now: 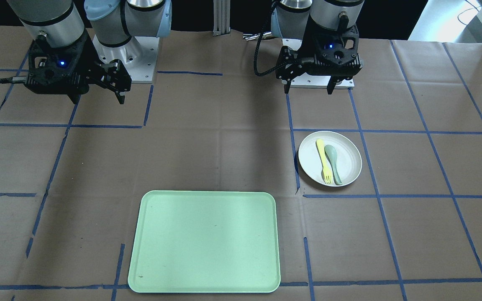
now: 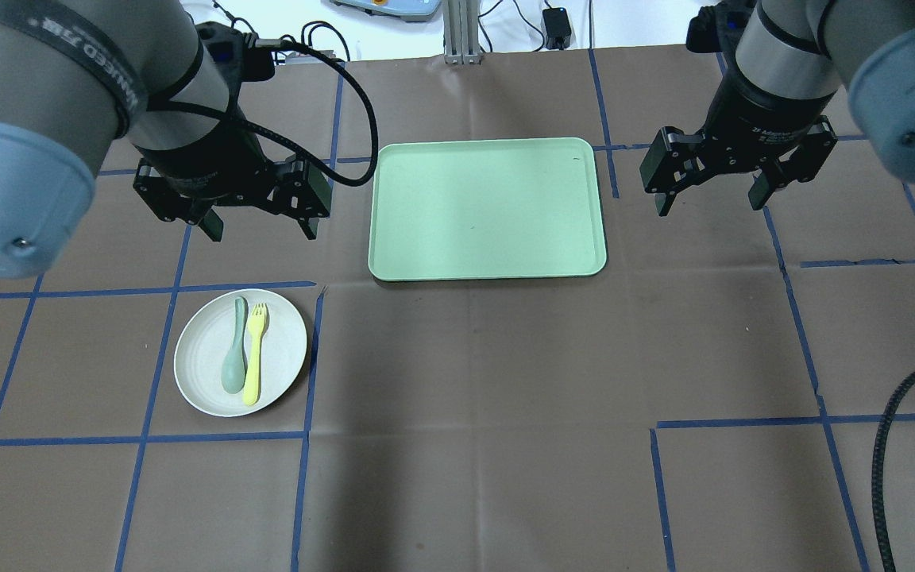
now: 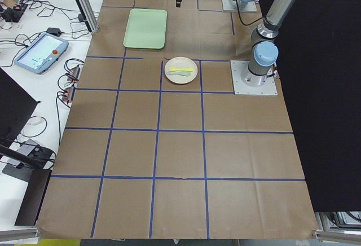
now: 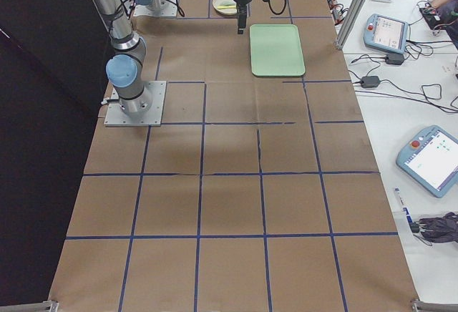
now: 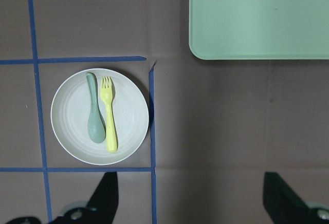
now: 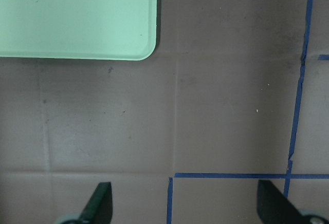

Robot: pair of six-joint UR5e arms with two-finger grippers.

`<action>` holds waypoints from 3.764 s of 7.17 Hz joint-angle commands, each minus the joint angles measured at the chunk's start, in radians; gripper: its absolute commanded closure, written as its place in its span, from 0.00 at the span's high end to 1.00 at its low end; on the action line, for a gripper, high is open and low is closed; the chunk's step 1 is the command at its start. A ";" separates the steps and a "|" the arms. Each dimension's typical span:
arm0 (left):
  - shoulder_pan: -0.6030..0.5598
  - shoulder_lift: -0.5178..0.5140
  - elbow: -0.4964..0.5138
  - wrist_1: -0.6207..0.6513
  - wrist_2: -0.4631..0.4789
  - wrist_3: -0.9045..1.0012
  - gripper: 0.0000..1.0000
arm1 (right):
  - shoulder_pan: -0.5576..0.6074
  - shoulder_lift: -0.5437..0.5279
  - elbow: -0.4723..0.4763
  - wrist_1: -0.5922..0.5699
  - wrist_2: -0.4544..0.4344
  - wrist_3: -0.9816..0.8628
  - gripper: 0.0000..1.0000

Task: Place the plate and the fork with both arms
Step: 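Lower the left gripper toward the rim of the white plate, then close the left gripper on the plate rim farthest from the tray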

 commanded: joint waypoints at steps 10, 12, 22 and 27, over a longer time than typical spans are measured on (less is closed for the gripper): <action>0.657 -0.186 -0.452 0.448 -0.161 0.685 0.99 | 0.000 0.000 0.000 0.000 0.001 0.000 1.00; 0.697 -0.255 -0.451 0.468 -0.223 0.688 0.94 | -0.002 0.000 0.000 0.000 0.002 0.000 1.00; 0.694 -0.300 -0.454 0.516 -0.227 0.670 0.41 | -0.002 0.000 0.000 0.000 0.005 0.000 1.00; 0.687 -0.309 -0.454 0.517 -0.250 0.661 0.24 | 0.000 0.000 0.000 0.000 0.005 0.002 1.00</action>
